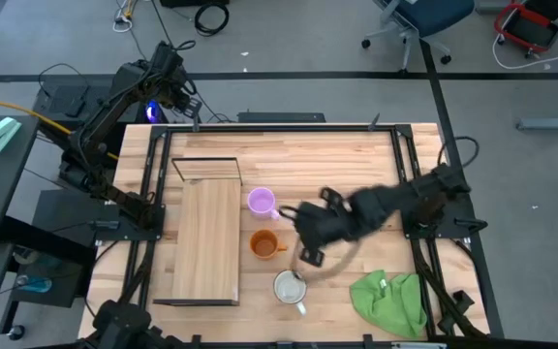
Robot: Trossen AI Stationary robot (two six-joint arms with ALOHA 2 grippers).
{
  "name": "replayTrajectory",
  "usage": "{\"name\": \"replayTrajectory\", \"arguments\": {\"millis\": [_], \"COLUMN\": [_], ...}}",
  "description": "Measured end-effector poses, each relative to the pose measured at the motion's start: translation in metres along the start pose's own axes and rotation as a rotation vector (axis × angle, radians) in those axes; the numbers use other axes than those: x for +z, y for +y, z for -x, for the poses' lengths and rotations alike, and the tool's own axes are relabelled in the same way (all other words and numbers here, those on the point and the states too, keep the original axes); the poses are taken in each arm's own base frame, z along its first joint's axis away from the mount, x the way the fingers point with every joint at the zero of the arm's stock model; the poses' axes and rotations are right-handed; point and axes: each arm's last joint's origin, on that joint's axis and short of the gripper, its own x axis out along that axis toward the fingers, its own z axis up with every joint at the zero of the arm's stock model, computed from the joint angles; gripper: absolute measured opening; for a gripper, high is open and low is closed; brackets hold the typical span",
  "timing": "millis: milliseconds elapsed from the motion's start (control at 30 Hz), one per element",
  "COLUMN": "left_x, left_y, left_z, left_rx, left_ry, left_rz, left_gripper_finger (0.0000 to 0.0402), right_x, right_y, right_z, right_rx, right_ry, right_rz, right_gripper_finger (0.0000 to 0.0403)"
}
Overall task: Stack small to large cups/mugs on shelf
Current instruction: Move the yellow mug to the right side of the shelf
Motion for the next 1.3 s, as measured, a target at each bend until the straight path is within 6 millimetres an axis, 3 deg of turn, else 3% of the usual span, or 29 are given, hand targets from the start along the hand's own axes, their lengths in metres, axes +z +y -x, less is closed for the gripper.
{"name": "replayTrajectory", "arguments": {"millis": [133,400,667,833,1067,1300], "left_x": [0.0,0.0,0.0,0.0,0.0,-0.003], "left_y": [0.0,0.0,0.0,0.0,0.0,0.0], "left_z": [0.0,0.0,0.0,0.0,0.0,0.0], "left_rx": [0.0,0.0,0.0,0.0,0.0,0.0], "left_ry": [0.0,-0.001,0.0,0.0,0.003,0.03], "left_rz": [0.007,0.032,0.061,0.073,0.077,0.073], "left_gripper_finger": [0.0083,0.009,0.0085,0.0084,0.0091,0.0083], "right_x": [-0.043,-0.121,-0.167,-0.175,-0.157,-0.153], "right_y": [0.013,0.04,0.049,0.041,0.043,0.047], "right_z": [-0.001,-0.047,-0.095,-0.114,-0.124,-0.138], "right_rx": [-0.001,0.118,0.288,0.319,0.39,0.441], "right_ry": [-0.025,-0.032,-0.093,-0.145,-0.157,-0.129], "right_rz": [-0.091,-0.244,-0.328,-0.363,-0.317,-0.307], "right_gripper_finger": [0.0054,0.0013,0.0004,0.0002,0.0002,0.0001]}}
